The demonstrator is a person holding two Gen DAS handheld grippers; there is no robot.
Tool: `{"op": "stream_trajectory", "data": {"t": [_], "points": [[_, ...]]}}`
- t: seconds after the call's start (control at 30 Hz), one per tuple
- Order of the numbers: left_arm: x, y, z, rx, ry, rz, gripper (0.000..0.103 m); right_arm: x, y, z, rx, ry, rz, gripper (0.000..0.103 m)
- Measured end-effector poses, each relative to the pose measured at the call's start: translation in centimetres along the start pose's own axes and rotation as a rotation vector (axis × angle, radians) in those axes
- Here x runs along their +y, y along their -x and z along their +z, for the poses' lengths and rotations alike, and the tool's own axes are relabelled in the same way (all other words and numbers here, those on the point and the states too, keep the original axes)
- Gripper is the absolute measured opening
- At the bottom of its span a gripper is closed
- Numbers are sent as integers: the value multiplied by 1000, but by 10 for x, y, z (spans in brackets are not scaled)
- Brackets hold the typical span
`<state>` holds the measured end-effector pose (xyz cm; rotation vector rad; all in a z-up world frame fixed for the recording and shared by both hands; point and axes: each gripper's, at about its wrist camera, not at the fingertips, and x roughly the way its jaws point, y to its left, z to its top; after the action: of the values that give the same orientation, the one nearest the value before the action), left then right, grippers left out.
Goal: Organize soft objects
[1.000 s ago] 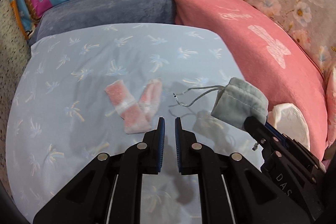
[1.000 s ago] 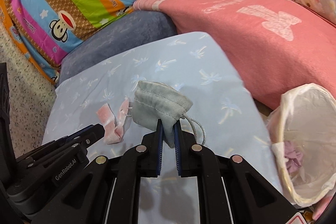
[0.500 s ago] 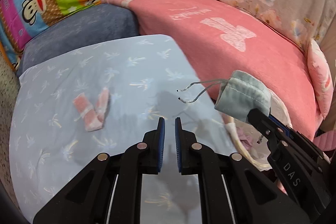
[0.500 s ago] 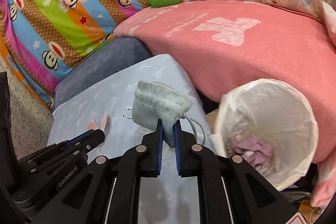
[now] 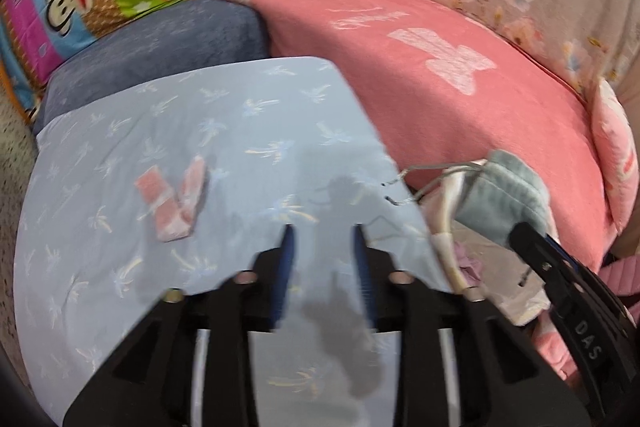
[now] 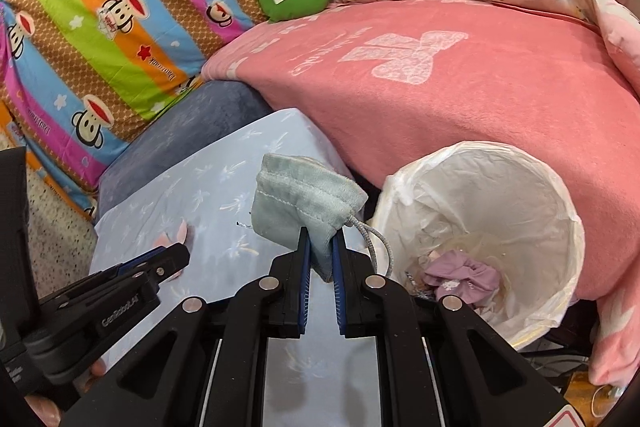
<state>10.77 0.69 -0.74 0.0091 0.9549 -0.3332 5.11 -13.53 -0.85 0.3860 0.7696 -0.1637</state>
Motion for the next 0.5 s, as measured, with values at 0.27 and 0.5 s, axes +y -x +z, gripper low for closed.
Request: {"op": "stream_trajectory", "data": {"t": [0.27,0.5], "points": [[74,-30,-4,37,112,133,72,48,-43,-4,64,56,47,10],[113,-62,-4,103,194,164,73,75,-75,-5,112,86,59,10]]}}
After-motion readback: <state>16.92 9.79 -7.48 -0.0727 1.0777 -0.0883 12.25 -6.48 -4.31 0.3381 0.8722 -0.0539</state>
